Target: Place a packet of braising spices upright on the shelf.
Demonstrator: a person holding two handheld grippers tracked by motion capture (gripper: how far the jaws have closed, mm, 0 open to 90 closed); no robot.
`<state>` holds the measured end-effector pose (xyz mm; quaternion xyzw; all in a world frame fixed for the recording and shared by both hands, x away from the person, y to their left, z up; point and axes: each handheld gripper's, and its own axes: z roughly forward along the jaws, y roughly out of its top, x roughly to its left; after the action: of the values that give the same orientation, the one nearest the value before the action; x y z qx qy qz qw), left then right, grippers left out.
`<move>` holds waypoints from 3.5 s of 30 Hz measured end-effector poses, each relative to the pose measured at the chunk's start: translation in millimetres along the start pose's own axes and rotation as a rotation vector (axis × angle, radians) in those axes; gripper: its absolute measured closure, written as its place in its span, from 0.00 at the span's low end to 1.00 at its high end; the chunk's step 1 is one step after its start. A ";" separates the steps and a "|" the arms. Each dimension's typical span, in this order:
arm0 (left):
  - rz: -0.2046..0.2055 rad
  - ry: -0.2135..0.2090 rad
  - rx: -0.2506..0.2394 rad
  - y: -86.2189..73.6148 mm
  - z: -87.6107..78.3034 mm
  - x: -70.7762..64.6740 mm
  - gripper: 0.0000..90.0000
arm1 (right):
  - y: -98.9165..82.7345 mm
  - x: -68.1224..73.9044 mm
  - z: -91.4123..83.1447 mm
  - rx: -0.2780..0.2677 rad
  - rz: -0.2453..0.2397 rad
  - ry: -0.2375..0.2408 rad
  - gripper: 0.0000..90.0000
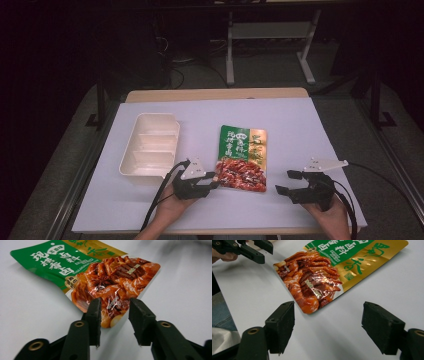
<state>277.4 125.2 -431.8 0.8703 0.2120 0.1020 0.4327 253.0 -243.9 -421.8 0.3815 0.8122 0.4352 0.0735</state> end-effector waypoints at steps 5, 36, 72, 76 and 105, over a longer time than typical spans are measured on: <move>0.019 0.004 0.058 8.5 13.4 3.2 0.87 | 9.5 -4.7 7.1 0.027 0.007 0.000 0.28; 0.038 -0.002 0.200 14.0 36.8 0.1 1.00 | 110.6 -62.6 82.5 0.117 0.073 -0.037 0.27; 0.048 0.010 0.193 14.0 38.1 -1.2 1.00 | 93.2 -85.3 117.5 0.152 0.190 0.122 0.76; 0.052 0.012 0.189 14.0 38.7 -1.4 1.00 | 91.2 -85.5 122.7 0.166 0.195 0.121 0.77; 0.020 -0.026 0.059 7.7 12.9 -6.1 0.88 | 117.3 -61.2 85.9 0.079 0.135 0.088 1.00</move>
<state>278.9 109.2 -433.5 0.8859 0.2008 0.0887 0.4087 399.7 -191.1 -397.8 0.4186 0.8034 0.4233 -0.0068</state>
